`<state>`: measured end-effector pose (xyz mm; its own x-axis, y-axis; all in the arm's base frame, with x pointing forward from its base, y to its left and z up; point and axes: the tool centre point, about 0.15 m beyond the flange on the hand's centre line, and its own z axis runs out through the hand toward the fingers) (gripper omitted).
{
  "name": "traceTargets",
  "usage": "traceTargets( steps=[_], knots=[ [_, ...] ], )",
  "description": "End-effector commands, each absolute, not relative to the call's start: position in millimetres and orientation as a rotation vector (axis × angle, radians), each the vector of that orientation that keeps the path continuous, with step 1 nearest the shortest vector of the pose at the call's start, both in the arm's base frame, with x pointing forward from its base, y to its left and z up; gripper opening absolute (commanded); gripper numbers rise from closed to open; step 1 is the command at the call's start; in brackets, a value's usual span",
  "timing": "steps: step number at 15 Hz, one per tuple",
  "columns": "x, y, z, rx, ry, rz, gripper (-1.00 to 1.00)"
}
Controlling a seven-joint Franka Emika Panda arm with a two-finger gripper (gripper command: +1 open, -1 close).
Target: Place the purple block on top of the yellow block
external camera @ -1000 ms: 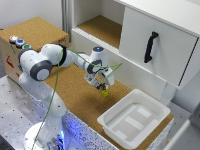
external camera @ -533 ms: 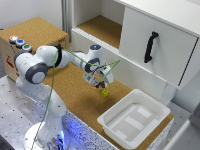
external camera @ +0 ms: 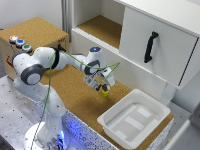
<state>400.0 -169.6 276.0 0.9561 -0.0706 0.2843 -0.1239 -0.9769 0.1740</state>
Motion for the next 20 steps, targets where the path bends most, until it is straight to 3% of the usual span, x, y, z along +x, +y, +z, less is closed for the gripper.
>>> traceTargets(
  steps=[1,15,20],
  knots=[
    [436,-194,260,3.036,0.076,0.397,-1.00],
    [408,-126,266,3.141,0.010,0.371,-1.00],
    [420,-116,250,3.152,0.064,0.345,-1.00]
  ],
)
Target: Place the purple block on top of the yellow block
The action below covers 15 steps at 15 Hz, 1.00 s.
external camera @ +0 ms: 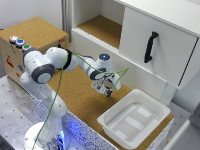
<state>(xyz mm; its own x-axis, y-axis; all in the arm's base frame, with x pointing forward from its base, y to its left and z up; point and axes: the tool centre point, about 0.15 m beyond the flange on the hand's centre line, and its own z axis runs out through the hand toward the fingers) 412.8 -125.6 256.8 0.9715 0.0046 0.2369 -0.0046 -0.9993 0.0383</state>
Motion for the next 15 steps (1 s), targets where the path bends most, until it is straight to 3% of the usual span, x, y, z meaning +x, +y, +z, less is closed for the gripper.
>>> traceTargets(
  steps=[1,7,8,15],
  knots=[
    [422,-115,244,3.154,0.076,0.331,-1.00],
    [435,-125,234,3.131,0.054,0.323,-1.00],
    [435,-123,230,3.142,0.076,0.284,1.00],
    [432,-132,260,3.135,0.106,0.339,1.00]
  ],
)
